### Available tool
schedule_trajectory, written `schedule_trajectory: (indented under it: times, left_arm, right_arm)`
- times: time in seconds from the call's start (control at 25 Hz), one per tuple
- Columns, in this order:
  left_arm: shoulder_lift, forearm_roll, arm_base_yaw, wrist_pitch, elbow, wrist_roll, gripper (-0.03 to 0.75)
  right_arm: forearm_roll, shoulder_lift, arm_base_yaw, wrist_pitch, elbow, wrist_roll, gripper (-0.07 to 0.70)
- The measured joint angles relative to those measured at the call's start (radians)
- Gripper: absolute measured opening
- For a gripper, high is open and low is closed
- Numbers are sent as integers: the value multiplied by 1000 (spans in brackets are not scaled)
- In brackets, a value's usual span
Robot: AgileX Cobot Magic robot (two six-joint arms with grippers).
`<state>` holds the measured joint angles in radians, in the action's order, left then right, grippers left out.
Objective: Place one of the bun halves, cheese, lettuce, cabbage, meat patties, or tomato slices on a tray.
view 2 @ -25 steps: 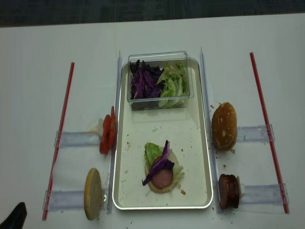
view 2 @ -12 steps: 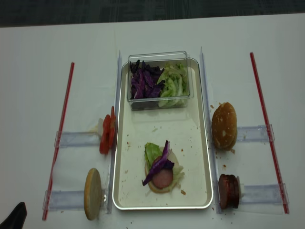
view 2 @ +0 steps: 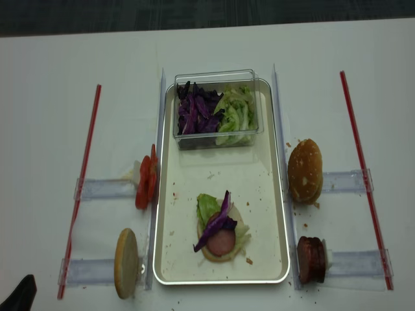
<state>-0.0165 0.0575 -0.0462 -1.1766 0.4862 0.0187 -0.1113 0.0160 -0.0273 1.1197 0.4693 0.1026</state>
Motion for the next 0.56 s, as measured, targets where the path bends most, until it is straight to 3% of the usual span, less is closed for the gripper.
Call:
schedule_trajectory:
  times: [0.56]
  left_arm:
    - [0,0,0,0,0,0,484]
  right_arm:
    - [0,0,0,0,0,-4,387]
